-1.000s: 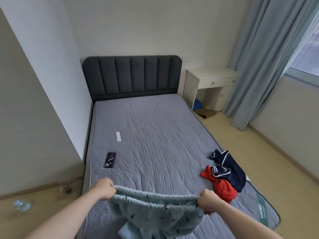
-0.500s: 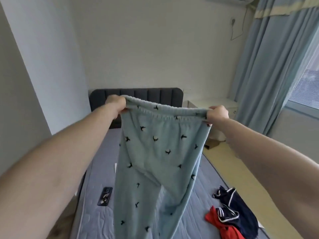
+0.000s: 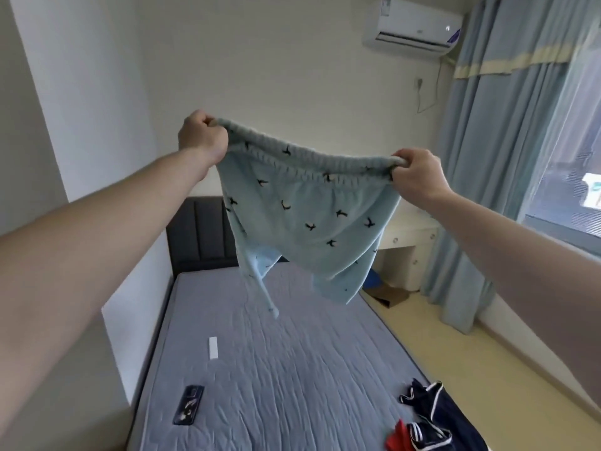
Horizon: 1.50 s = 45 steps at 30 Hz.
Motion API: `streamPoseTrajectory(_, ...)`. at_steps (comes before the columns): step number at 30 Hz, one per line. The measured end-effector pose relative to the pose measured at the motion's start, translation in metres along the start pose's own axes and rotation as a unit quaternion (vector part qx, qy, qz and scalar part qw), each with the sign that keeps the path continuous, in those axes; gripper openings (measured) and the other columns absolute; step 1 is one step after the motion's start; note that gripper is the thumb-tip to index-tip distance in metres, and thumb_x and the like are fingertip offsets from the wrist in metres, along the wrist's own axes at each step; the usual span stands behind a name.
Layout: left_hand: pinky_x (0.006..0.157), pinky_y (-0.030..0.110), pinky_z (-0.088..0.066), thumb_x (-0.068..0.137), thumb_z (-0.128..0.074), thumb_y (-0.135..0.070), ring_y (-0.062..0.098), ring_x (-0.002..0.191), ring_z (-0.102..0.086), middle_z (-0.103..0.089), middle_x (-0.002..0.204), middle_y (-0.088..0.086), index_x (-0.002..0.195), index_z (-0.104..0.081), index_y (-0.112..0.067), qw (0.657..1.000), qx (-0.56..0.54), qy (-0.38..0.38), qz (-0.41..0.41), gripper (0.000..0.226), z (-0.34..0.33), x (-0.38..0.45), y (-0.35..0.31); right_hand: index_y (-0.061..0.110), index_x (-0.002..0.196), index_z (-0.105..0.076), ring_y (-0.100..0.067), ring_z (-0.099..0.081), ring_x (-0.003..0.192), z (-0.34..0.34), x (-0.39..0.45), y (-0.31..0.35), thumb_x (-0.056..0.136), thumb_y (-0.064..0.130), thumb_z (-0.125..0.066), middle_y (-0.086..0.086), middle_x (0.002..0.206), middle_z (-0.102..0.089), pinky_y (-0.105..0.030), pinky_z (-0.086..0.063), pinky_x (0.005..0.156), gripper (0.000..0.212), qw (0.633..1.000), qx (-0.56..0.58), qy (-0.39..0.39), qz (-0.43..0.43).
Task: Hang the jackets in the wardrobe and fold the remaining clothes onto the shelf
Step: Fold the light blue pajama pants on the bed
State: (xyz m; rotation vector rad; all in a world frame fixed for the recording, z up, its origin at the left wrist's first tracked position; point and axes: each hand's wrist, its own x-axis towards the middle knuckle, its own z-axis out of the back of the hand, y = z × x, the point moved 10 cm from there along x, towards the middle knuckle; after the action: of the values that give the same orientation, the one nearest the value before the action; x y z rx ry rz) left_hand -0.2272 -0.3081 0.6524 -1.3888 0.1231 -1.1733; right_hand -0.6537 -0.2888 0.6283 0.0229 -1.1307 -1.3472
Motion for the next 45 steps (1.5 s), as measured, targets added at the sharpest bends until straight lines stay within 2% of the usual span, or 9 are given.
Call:
streamPoseTrajectory(10,0.064,0.033,-0.036,0.086,-0.052,-0.001,0.033,0.081,-0.056,-0.063,0.082,0.009,0.079,-0.057,-0.013,0.961,0.126,0.235,0.073,0.015,-0.091,-0.207,0.261,0.021,0.065,-0.059,-0.018,-0.058,0.064,-0.159,-0.223,-0.176,0.076,0.003,-0.054,0.002,0.066,-0.062,-0.027,-0.04,0.05,0.021,0.945,-0.122,0.293,-0.081)
streamPoseTrajectory(16,0.056,0.033,-0.029,0.084,-0.046,-0.001,0.023,0.066,-0.046,-0.052,0.072,-0.002,0.075,-0.042,-0.022,0.88,0.236,0.377,0.169,0.023,-0.121,-0.39,0.431,0.026,0.063,-0.046,-0.028,-0.064,0.08,-0.247,-0.4,-0.301,0.072,0.007,-0.051,0.003,0.072,-0.061,-0.032,-0.036,0.058,0.021,0.851,-0.185,0.465,-0.157)
streamPoseTrajectory(20,0.064,0.031,-0.037,0.085,-0.046,-0.001,0.024,0.081,-0.053,-0.057,0.092,0.0,0.09,-0.051,-0.018,0.821,0.274,0.453,0.212,0.018,-0.131,-0.501,0.518,0.031,0.066,-0.044,-0.026,-0.066,0.097,-0.287,-0.51,-0.363,0.079,0.015,-0.055,0.005,0.078,-0.06,-0.028,-0.035,0.066,0.023,0.8,-0.196,0.534,-0.192)
streamPoseTrajectory(25,0.075,0.03,-0.042,0.086,-0.047,-0.004,0.021,0.093,-0.057,-0.054,0.108,-0.002,0.1,-0.056,-0.016,0.743,0.311,0.53,0.267,0.021,-0.115,-0.626,0.609,0.032,0.091,-0.063,-0.016,-0.063,0.116,-0.323,-0.628,-0.416,0.09,0.026,-0.056,0.004,0.117,-0.068,-0.02,-0.041,0.08,0.009,0.714,-0.194,0.633,-0.229)
streamPoseTrajectory(29,0.071,0.022,-0.042,0.089,-0.047,-0.003,0.013,0.09,-0.055,-0.043,0.118,-0.012,0.097,-0.05,-0.025,0.707,0.313,0.543,0.326,0.023,-0.097,-0.704,0.66,0.03,0.098,-0.058,-0.017,-0.054,0.127,-0.351,-0.697,-0.454,0.097,0.03,-0.055,0.0,0.132,-0.058,-0.02,-0.04,0.093,0.004,0.654,-0.182,0.688,-0.257)
streamPoseTrajectory(32,0.078,0.021,-0.046,0.09,-0.049,-0.004,0.013,0.098,-0.055,-0.037,0.124,-0.011,0.103,-0.051,-0.029,0.685,0.314,0.526,0.394,0.028,-0.084,-0.758,0.698,0.029,0.124,-0.067,-0.019,-0.052,0.131,-0.367,-0.748,-0.478,0.094,0.034,-0.057,0.002,0.138,-0.057,-0.019,-0.04,0.102,0.032,0.644,-0.179,0.697,-0.26)
streamPoseTrajectory(37,0.074,0.028,-0.046,0.093,-0.045,-0.008,0.019,0.092,-0.053,-0.06,0.124,0.002,0.115,-0.053,-0.027,0.63,0.306,0.495,0.514,0.03,-0.074,-0.836,0.742,0.022,0.125,-0.067,-0.027,-0.043,0.136,-0.382,-0.831,-0.511,0.095,0.029,-0.059,-0.006,0.141,-0.049,-0.029,-0.043,0.106,0.032,0.596,-0.191,0.741,-0.245)
streamPoseTrajectory(41,0.07,0.025,-0.041,0.089,-0.056,-0.013,0.021,0.107,-0.057,-0.057,0.13,-0.002,0.128,-0.052,-0.026,0.621,0.277,0.472,0.561,0.041,-0.078,-0.873,0.76,0.02,0.124,-0.062,-0.025,-0.044,0.13,-0.388,-0.87,-0.526,0.095,0.017,-0.051,-0.003,0.135,-0.051,-0.032,-0.046,0.1,0.031,0.577,-0.207,0.76,-0.213)
streamPoseTrajectory(45,0.067,0.03,-0.039,0.09,-0.066,-0.037,0.018,0.094,-0.055,-0.061,0.116,-0.001,0.116,-0.057,-0.02,0.638,0.249,0.399,0.61,0.032,-0.086,-0.881,0.772,0.027,0.135,-0.059,-0.021,-0.049,0.131,-0.394,-0.897,-0.534,0.094,0.019,-0.053,0.001,0.139,-0.054,-0.031,-0.044,0.103,0.043,0.55,-0.201,0.779,-0.226)
